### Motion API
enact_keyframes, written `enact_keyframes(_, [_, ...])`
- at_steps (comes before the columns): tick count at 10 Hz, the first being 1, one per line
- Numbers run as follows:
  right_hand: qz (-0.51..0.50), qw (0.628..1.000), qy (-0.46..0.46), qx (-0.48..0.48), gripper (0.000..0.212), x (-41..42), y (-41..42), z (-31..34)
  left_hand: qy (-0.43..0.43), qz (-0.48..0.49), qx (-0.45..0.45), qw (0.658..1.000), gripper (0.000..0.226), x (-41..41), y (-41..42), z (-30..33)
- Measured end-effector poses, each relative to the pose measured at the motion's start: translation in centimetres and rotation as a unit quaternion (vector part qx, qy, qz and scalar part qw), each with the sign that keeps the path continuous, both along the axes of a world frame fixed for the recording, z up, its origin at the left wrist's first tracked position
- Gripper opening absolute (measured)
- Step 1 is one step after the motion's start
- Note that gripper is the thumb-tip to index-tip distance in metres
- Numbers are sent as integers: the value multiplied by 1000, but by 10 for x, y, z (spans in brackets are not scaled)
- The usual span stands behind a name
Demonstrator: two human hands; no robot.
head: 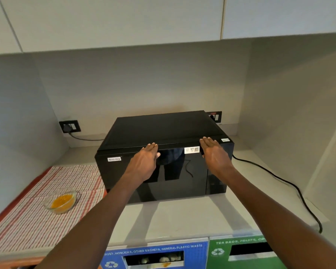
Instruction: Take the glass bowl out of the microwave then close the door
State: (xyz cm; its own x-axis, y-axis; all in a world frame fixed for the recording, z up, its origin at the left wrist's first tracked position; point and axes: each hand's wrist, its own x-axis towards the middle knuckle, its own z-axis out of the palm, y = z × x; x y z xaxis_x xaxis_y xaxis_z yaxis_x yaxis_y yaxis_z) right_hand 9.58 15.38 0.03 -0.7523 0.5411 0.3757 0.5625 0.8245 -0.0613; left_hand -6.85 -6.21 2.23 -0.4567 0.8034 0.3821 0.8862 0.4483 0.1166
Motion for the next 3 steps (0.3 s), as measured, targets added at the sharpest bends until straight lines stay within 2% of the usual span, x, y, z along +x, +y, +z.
enact_keyframes(1, [0,1000,-1,-14,78,5,-6,-1,1,13,-6,1000,56,-2,-14,2])
enact_keyframes(3, [-5,999,5,-39,77,19,-36,6,63,55,22,996,80,-9,-35,21])
